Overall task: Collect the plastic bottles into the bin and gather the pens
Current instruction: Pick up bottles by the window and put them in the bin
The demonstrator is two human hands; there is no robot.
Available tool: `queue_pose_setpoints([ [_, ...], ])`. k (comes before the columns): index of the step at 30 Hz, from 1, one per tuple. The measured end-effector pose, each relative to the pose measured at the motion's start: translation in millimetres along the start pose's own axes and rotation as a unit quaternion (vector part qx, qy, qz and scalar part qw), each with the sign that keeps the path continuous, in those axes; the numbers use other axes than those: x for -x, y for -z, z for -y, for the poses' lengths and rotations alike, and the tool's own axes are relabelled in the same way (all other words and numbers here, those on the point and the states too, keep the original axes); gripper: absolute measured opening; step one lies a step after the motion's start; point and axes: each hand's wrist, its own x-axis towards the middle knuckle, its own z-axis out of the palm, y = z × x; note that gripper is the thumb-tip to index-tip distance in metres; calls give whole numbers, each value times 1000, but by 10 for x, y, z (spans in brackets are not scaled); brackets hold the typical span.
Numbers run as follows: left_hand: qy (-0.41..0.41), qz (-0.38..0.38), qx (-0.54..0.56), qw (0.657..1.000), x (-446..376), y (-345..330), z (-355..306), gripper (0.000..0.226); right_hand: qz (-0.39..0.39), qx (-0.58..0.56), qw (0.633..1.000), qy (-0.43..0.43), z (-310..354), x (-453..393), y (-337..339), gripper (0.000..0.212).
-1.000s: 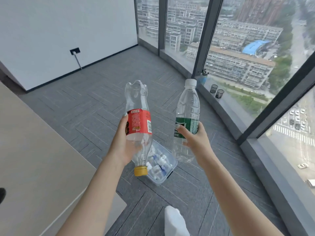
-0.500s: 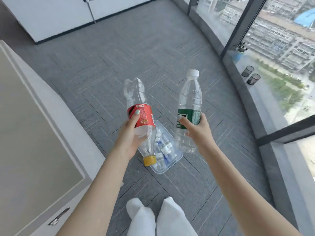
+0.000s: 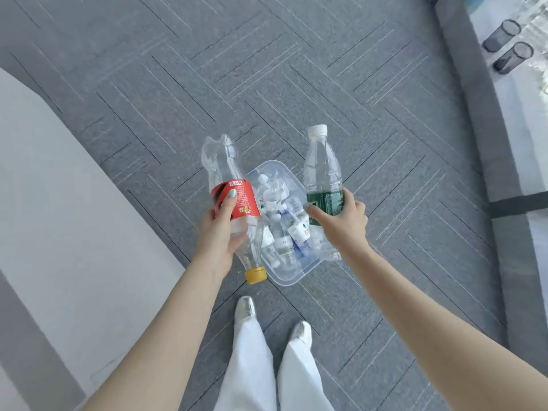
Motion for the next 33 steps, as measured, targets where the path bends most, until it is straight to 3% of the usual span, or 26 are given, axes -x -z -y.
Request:
queue_pose_setpoints([
  [5, 42, -44, -10, 998, -895, 299, 619, 83, 36, 26, 999, -29, -661, -614, -885, 84],
  [9, 85, -116, -34, 989, -1556, 524, 937, 73, 76, 42, 995, -48, -1167, -943, -1510, 84],
  [13, 107, -100, -134, 980, -2172, 603, 957, 73, 100, 69, 991, -62, -1490, -1145, -1899, 82],
  [18, 115, -75, -251, 958, -2672, 483, 924, 61, 113, 74, 987, -91, -1747, -1310, -2172, 81],
  [23, 80, -79, -303, 946, -2980, 234, 918, 74, 107, 23, 985, -137, -1869, -1482, -2330, 84],
  [28, 81, -52, -274, 957, -2961, 121, 1185, 66, 87, 42, 984, -147, -1888, -1566, -2393, 83],
  [33, 44, -100, -227, 968, -2838, 214, 1376, 49, 86, 53, 983, -152, -1871, -1563, -2429, 85],
])
